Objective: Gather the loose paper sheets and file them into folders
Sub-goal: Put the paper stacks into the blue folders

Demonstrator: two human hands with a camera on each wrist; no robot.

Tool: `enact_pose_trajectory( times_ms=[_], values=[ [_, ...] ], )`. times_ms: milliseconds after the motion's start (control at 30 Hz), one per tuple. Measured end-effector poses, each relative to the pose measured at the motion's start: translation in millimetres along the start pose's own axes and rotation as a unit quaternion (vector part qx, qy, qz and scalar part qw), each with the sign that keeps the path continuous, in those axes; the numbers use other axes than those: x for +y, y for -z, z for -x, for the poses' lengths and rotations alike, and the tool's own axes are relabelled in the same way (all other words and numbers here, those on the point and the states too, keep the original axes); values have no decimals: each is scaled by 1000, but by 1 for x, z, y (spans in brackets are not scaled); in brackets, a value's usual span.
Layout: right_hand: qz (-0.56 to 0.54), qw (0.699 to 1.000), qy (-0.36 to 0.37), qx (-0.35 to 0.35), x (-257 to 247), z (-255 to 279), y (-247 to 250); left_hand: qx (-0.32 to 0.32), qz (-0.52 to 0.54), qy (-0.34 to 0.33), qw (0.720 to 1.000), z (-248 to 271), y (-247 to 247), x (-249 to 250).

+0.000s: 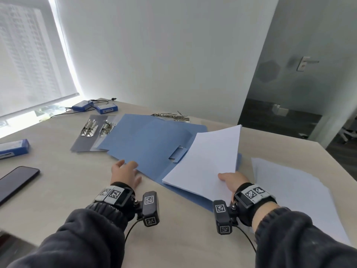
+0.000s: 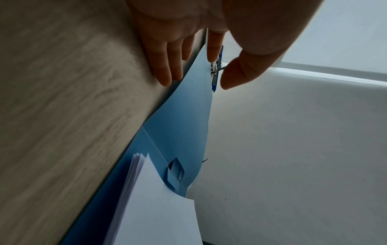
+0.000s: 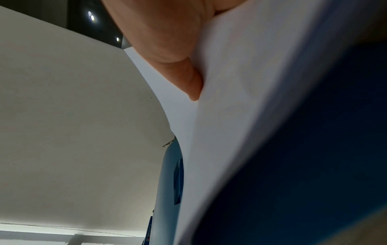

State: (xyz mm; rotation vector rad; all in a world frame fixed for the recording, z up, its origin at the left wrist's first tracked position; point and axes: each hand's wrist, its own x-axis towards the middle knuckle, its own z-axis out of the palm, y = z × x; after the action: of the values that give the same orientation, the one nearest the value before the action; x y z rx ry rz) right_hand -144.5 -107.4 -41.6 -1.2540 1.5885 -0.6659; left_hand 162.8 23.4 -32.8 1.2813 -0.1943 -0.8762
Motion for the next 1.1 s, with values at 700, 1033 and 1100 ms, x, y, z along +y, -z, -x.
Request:
enact_pose_trajectory(
  times_ms=[700,1033,1100],
  values=[
    [15,999,-4,-35,17,-36,-13,-207,-111,50,971,19,-30,-18],
    [-114,991,-55,-39,-11,8,-12,-205,-188,56,959,19,-33,-20],
    [-150,985,-78,-38,-12,12,-10,-202,-195,50,958,18,-33,-21]
  ],
)
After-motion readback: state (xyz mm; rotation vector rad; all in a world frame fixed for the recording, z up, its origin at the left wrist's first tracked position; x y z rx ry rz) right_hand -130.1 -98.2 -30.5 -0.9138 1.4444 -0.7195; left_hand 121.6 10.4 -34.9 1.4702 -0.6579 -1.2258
